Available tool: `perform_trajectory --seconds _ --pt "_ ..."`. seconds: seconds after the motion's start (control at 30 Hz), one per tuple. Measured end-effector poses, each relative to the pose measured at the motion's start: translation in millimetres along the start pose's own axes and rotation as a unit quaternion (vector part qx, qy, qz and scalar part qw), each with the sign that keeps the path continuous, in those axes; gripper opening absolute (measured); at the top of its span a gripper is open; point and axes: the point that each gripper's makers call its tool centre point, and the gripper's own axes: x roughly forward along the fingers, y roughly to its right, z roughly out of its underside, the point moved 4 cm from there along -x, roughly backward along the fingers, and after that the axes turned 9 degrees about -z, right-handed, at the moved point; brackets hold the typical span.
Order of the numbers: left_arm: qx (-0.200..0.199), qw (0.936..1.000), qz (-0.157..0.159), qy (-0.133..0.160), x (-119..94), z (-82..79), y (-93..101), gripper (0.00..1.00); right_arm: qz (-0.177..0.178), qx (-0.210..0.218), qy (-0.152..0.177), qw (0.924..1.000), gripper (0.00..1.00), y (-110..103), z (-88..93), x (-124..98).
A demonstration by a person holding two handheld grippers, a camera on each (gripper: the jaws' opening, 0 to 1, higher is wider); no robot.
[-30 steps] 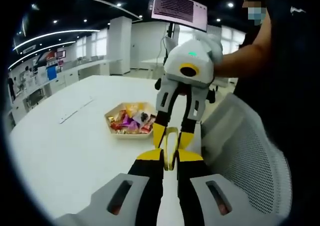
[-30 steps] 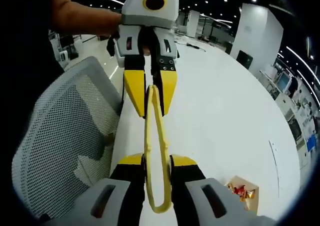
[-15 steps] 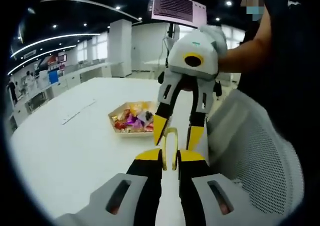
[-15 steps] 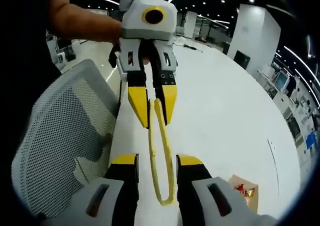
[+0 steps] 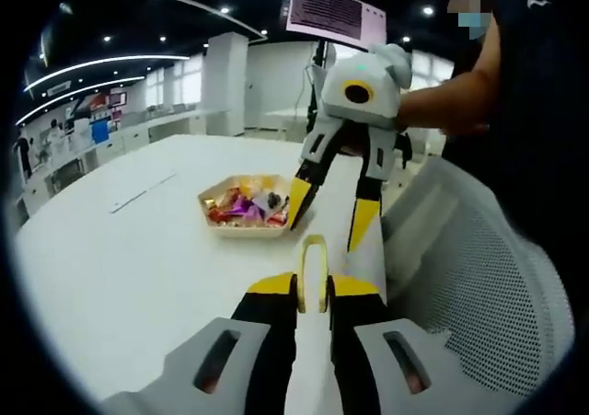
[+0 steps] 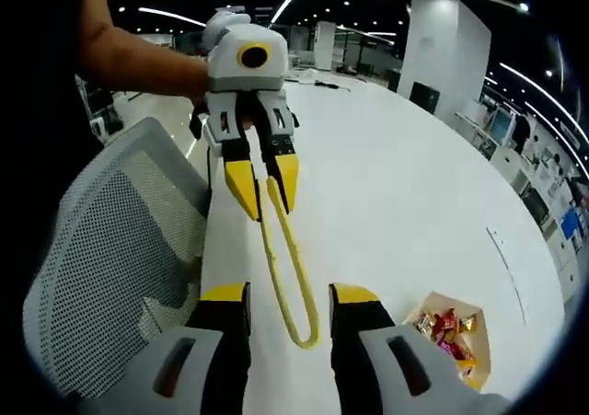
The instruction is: Place the target food into the container with the food tongs after gripping and lifting it, then release it inside without dropping or visibly crushing the food.
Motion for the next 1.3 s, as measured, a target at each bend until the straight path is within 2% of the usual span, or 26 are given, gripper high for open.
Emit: perform_trajectory --seconds 0.1,0.27,0.4,0.43,0.47,0.5,0.6,0.63,0.7,0.73,0.77,0.83,0.87,0.93,1.0,1.1,1.13,1.17,1.23,1.3 --pt "0.004 0.9999 0.003 -0.010 -1 1.1 2.6 0.07 -0.004 -0.010 0.000 0.9999 0.34 -5 -3.6 2" --pt "0.033 0.9993 0.019 0.003 -2 -23.2 12.3 0.08 -0.018 -0.029 0.009 0.9994 0.33 -9 -19.5 11" --pt "0.057 0.9978 0.036 0.000 2 -36.9 21.5 0.09 -0.029 -0.045 0.013 0.9985 0.33 -10 -31.6 19" --pt "0.058 0.9976 0.038 0.002 3 -39.4 22.7 0.09 -0.031 -0.047 0.012 0.9983 0.29 -10 -32.9 21" --pt "0.058 0.9976 0.038 0.003 4 -41.3 23.3 0.08 -0.045 -0.045 0.007 0.9980 0.18 -13 -33.1 23" --pt "0.059 0.9975 0.041 -0.001 4 -39.8 23.3 0.10 -0.048 -0.036 -0.003 0.9982 0.19 -14 -30.4 25" --pt "0.044 0.9983 0.036 0.000 3 -35.0 20.2 0.11 -0.046 -0.046 0.002 0.9979 0.19 -13 -31.0 24" --pt "0.021 0.9991 0.037 0.001 2 -35.8 21.8 0.13 -0.053 -0.046 0.003 0.9975 0.20 -15 -31.0 24" --pt "0.021 0.9991 0.035 0.006 0 -35.4 20.1 0.21 -0.054 -0.046 0.011 0.9974 0.22 -16 -31.5 23" --pt "-0.007 0.9996 0.023 0.016 -1 -36.3 17.4 0.22 -0.050 -0.040 0.016 0.9978 0.22 -15 -32.1 22" --pt "-0.018 0.9992 0.024 0.027 -2 -37.9 17.8 0.21 -0.047 -0.039 0.019 0.9979 0.22 -13 -32.3 20" --pt "-0.037 0.9981 0.013 0.048 -4 -38.8 14.8 0.29 -0.035 -0.026 0.041 0.9982 0.22 -8 -36.0 15" --pt "-0.067 0.9959 0.002 0.061 -4 -38.5 10.9 0.37 -0.034 -0.014 0.053 0.9979 0.22 -6 -38.1 12" --pt "-0.081 0.9937 -0.009 0.077 -5 -36.4 6.2 0.47 -0.025 -0.001 0.080 0.9965 0.22 -1 -43.0 5" --pt "-0.081 0.9945 -0.007 0.066 -2 -26.6 6.9 0.54 -0.023 0.012 0.096 0.9951 0.22 2 -46.2 -1" --pt "-0.071 0.9964 0.008 0.044 8 -19.0 16.3 0.51 -0.028 0.025 0.145 0.9887 0.22 2 -59.5 -11" --pt "-0.062 0.9965 0.016 0.054 10 -21.8 20.8 0.50 -0.035 0.027 0.169 0.9847 0.22 1 -66.4 -13" --pt "-0.058 0.9950 0.027 0.077 15 -30.7 26.1 0.50 -0.043 0.028 0.203 0.9779 0.22 -2 -76.1 -17" --pt "-0.074 0.9927 0.035 0.089 21 -40.6 29.2 0.53 -0.054 0.038 0.232 0.9706 0.22 -6 -86.0 -22" --pt "-0.070 0.9925 0.033 0.094 26 -45.3 28.9 0.52 -0.054 0.029 0.248 0.9669 0.22 -7 -93.4 -25"
